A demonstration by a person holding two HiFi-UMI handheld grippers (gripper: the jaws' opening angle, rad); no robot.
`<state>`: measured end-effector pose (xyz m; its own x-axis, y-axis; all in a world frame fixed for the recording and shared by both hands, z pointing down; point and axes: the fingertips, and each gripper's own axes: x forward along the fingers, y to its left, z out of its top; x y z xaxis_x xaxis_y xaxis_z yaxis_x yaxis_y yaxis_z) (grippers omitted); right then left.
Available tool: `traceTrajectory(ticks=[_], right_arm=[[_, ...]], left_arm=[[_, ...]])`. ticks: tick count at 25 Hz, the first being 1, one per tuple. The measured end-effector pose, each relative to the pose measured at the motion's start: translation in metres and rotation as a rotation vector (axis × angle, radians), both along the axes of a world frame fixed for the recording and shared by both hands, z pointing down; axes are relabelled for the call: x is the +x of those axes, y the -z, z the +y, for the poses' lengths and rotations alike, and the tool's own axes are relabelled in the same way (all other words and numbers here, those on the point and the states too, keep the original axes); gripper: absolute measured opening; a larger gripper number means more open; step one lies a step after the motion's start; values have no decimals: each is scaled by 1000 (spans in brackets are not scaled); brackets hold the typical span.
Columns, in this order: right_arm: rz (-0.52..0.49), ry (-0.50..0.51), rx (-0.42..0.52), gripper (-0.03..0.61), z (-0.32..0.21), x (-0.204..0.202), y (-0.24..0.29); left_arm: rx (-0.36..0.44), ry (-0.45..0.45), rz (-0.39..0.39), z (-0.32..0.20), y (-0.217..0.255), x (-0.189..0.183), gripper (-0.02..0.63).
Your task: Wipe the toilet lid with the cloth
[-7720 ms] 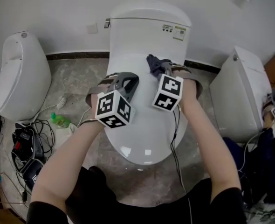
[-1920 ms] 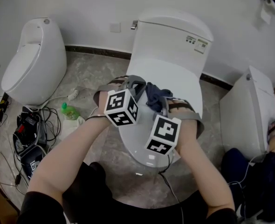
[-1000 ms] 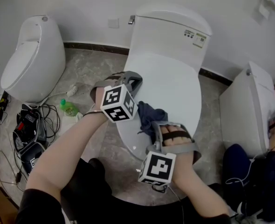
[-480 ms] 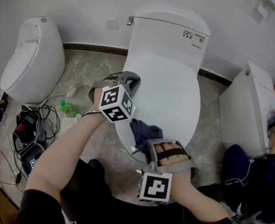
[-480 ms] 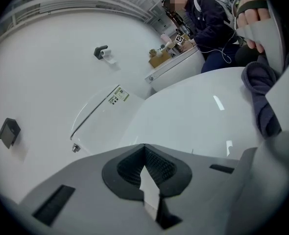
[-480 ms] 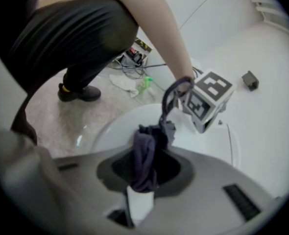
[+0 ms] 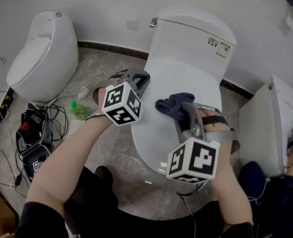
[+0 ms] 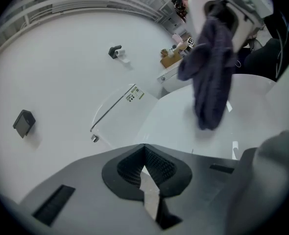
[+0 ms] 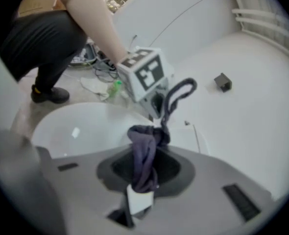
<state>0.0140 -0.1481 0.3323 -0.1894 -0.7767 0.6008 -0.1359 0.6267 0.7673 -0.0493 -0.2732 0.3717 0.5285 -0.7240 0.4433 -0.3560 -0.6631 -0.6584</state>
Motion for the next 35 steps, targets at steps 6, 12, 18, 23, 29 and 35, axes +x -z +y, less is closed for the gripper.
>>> traceTrajectory(ticks=[6, 12, 18, 23, 29, 35], right_arm=[[41, -45, 85, 82, -128, -9, 23], [92, -92, 93, 83, -217, -14, -1], [120, -111, -73, 83, -222, -13, -59], [136, -82, -118, 82, -198, -19, -81], [150, -49, -113, 83, -171, -32, -85], [161, -13, -117, 82, -140, -40, -86]], left_arm=[[17, 27, 8, 6, 12, -15, 11], [15, 45, 20, 5, 17, -20, 12], [-8, 53, 0, 6, 7, -26, 12], [-19, 53, -5, 5, 5, -28, 11], [-26, 55, -7, 3, 2, -28, 12], [-31, 44, -14, 3, -3, -25, 12]])
